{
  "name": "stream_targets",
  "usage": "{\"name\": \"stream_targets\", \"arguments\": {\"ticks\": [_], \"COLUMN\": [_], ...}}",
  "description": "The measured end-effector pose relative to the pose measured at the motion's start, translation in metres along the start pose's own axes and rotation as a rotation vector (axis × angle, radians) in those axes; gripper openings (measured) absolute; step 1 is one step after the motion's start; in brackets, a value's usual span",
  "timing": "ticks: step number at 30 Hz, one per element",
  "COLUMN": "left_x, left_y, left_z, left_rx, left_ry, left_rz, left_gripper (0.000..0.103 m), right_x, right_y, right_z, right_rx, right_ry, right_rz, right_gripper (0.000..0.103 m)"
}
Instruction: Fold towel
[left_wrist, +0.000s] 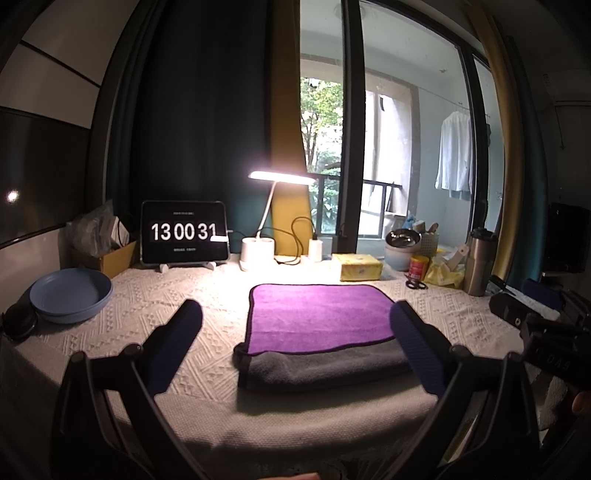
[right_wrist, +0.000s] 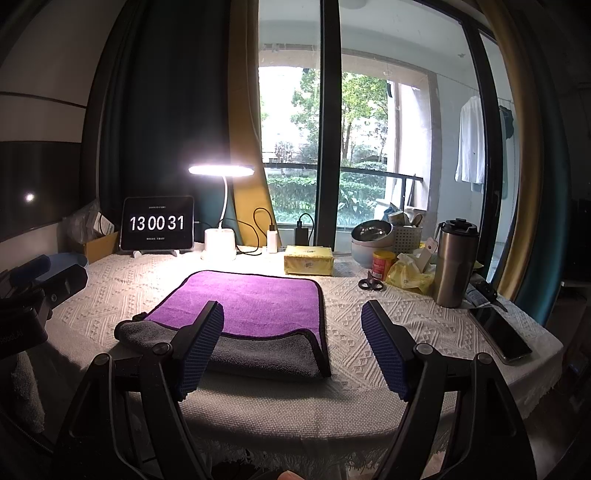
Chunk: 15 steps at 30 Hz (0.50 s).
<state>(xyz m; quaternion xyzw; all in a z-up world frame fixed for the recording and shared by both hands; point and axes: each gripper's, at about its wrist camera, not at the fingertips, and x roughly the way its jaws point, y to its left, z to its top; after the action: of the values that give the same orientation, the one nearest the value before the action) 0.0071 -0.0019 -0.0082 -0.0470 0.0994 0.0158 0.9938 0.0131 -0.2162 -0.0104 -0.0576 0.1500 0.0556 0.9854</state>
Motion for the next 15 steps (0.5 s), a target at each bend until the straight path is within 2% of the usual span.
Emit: {"name": "stream_targets", "arguments": {"ticks": [15], "left_x": [0.0017], "left_y": [0.0015], "left_z": [-0.0010], "left_rx": [0.006], "left_ry": [0.007], "left_rz": [0.011], "left_gripper": [0.102], "right_x": [0.0035], "right_y": [0.0013], "right_z": [-0.0005], "right_rx": [0.007], "right_ry": [0.002], "right_rz": [0.011], "right_gripper": [0.080]}}
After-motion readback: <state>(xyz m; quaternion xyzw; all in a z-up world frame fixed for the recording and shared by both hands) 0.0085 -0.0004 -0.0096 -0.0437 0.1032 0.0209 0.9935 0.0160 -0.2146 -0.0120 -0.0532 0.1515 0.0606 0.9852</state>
